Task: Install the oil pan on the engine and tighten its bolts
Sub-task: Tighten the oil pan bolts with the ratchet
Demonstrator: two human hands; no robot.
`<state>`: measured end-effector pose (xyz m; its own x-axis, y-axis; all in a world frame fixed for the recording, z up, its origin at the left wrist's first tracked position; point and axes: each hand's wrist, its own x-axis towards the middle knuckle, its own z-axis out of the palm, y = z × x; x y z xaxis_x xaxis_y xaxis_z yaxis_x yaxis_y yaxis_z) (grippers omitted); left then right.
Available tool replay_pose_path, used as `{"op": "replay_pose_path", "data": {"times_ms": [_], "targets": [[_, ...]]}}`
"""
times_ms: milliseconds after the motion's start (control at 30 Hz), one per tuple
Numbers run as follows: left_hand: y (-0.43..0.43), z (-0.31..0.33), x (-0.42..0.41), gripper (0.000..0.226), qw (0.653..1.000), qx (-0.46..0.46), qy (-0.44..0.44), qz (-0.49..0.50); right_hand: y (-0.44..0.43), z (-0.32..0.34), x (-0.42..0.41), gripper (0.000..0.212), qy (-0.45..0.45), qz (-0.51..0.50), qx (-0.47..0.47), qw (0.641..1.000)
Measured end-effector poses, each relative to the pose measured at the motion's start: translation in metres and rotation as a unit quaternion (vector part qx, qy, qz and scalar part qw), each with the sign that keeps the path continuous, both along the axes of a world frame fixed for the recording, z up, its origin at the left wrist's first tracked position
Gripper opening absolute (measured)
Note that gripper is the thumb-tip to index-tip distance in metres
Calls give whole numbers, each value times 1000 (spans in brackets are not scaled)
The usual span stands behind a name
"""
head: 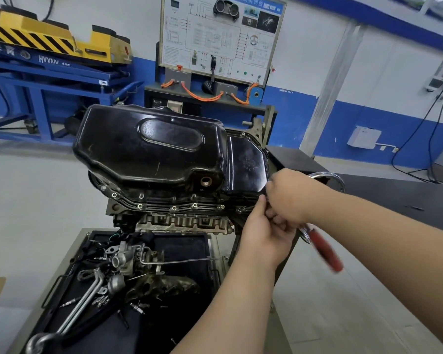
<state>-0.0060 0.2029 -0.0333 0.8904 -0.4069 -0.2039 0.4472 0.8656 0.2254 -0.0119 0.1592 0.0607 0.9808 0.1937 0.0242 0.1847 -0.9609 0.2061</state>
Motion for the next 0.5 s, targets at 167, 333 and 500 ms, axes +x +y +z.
{"op": "replay_pose_path", "data": {"times_ms": [167,333,500], "targets": [[-1,-2,3,26,1000,20,1,4,-12,1,3,15,-95,171,-252,948],[2,-3,2,22,1000,20,4,3,-2,-12,6,13,-95,19,11,995],[7,-7,1,20,999,30,0,11,16,-8,4,22,-9,30,-133,991]]}}
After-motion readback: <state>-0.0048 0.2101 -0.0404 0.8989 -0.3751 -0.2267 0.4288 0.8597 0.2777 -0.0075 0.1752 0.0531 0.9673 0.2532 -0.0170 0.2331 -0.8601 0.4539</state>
